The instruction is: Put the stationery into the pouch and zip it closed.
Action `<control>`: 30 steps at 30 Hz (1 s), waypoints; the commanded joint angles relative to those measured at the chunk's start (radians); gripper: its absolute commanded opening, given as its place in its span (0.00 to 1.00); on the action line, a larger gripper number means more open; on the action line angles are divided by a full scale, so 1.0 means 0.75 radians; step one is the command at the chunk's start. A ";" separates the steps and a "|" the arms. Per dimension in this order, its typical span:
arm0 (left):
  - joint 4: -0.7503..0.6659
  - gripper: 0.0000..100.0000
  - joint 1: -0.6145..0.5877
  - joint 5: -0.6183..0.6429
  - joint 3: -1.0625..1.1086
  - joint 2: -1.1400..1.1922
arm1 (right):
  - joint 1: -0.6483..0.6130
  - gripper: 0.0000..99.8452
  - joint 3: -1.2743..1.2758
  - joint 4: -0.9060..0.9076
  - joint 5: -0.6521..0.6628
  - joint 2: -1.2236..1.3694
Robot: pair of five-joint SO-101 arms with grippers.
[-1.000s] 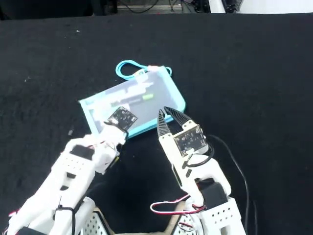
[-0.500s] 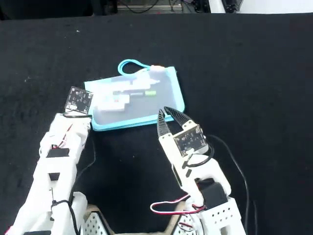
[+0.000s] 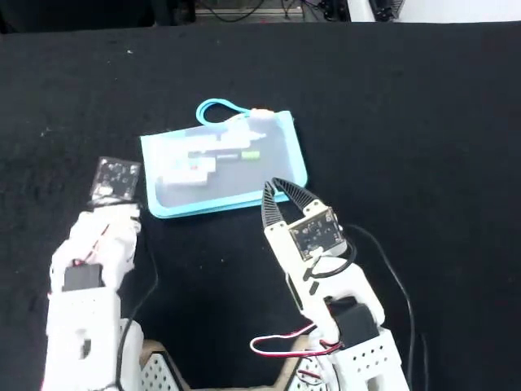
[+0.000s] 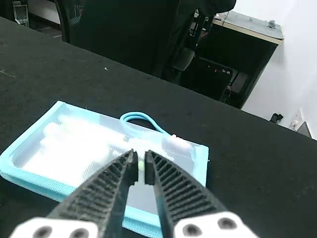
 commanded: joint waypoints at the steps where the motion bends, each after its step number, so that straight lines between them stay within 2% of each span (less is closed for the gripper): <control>1: 0.113 0.03 0.001 0.153 0.114 -0.381 | 0.014 0.01 -0.005 -0.018 0.010 -0.136; 8: 0.331 0.03 -0.007 0.164 0.300 -0.892 | 0.014 0.01 -0.048 -0.012 0.010 -0.134; 11: 0.325 0.03 0.003 0.213 0.283 -0.831 | 0.053 0.01 -0.099 -0.008 0.041 -0.132; 15: 0.303 0.03 -0.007 0.274 0.294 -0.841 | 0.237 0.01 -0.105 0.035 0.065 -0.130; 20: 0.297 0.03 -0.009 0.268 0.316 -0.863 | 0.366 0.01 -0.107 0.260 0.065 -0.130; 22: 0.297 0.03 -0.003 0.268 0.318 -0.863 | 0.372 0.01 -0.111 0.364 0.016 -0.130; 27: 0.297 0.03 -0.005 0.268 0.322 -0.863 | 0.374 0.01 -0.103 0.591 -0.250 -0.130; 30: 0.297 0.03 -0.009 0.268 0.324 -0.863 | 0.374 0.01 -0.107 0.663 -0.270 -0.130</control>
